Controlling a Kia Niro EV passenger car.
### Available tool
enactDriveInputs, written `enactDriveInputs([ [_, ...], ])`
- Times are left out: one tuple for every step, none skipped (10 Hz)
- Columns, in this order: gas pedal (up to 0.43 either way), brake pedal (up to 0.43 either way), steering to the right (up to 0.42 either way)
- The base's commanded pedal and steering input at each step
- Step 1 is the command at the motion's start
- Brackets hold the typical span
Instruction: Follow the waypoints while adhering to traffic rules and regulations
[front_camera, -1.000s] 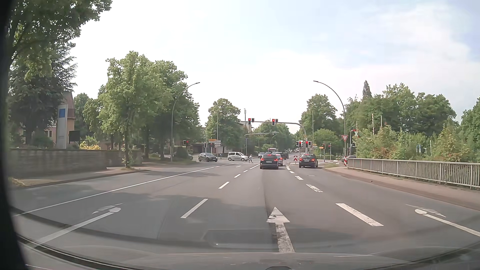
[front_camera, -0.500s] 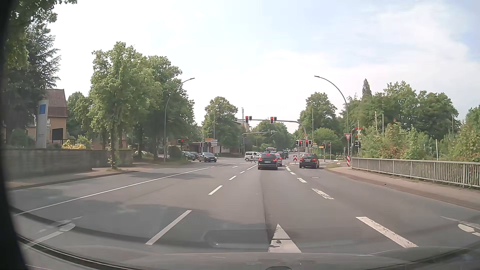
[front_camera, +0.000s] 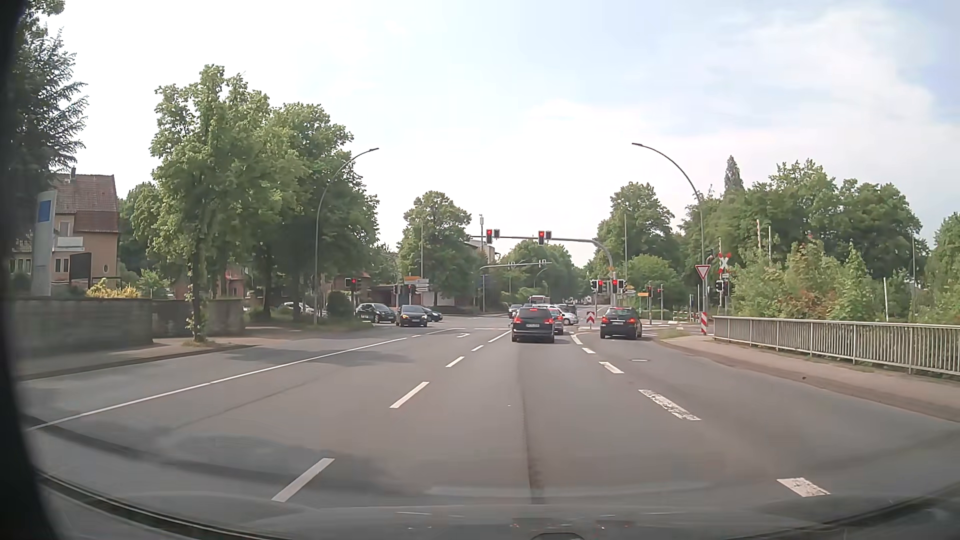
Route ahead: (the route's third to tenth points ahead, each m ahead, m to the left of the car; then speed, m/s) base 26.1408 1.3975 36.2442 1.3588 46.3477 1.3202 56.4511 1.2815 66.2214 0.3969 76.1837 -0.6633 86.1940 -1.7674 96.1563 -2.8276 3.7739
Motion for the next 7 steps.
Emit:
enactDriveInputs([
  [0.0,0.0,0.012],
  [0.0,0.0,0.011],
  [0.0,0.0,0.011],
  [0.0,0.0,0.011],
  [0.0,0.0,0.01],
  [0.0,0.0,0.009],
  [0.0,0.0,0.009],
])
